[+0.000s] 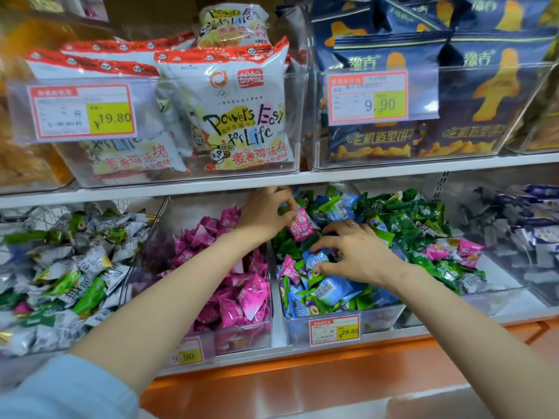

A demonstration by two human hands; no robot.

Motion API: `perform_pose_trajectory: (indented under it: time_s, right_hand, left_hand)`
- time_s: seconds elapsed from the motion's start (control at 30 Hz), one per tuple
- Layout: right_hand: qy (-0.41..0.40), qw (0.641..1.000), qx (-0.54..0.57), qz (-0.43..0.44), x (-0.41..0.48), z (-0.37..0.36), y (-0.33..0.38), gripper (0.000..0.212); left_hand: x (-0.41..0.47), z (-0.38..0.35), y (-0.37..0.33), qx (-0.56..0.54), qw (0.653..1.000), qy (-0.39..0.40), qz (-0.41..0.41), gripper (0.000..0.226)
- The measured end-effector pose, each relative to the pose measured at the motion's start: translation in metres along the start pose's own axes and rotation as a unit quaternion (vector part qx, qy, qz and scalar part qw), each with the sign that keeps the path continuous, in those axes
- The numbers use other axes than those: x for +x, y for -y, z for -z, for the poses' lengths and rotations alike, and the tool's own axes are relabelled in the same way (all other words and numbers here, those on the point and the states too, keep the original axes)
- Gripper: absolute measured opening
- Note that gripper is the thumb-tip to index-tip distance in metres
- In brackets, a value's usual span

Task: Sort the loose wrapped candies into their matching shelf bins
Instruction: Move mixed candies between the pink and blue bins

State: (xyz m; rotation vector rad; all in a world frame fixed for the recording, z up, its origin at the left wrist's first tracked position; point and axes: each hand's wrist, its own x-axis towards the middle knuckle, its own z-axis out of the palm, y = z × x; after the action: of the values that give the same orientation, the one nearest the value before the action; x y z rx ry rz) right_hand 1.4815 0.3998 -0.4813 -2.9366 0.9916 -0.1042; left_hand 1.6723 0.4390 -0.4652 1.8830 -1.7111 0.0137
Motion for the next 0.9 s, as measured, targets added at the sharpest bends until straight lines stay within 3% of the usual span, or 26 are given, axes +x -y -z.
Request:
perform_pose_trajectory:
  time_s: [0.3, 0.5, 0.63, 0.77, 0.9]
  right_hand:
    - [-0.056, 0.997, -0.009, 0.051, 0.008, -0.003, 0.015, 0.035]
    - [-0.045, 0.998, -0.042, -0.010, 0.019, -0.020, 0.036, 0.047]
    - [-0.047, 0.997, -0.054, -0.018, 0.022, -0.029, 0.046, 0.041]
    - [-0.086, 0.996, 0.007, -0.029, 0.022, -0.033, 0.044, 0.027]
    - [-0.139, 0.984, 0.102, -0.051, 0.021, -0.033, 0.038, 0.015]
  left_hand:
    - [-0.004, 0.011, -0.014, -0.017, 0.996, -0.023, 0.089, 0.008]
    - [0.004, 0.009, -0.019, -0.055, 0.991, -0.025, 0.119, 0.017]
    - [0.001, 0.008, -0.021, -0.141, 0.978, -0.029, 0.150, 0.025]
    - [-0.008, 0.017, -0.012, -0.184, 0.965, -0.072, 0.175, 0.018]
    - [-0.027, 0.027, -0.009, -0.247, 0.941, -0.092, 0.213, 0.028]
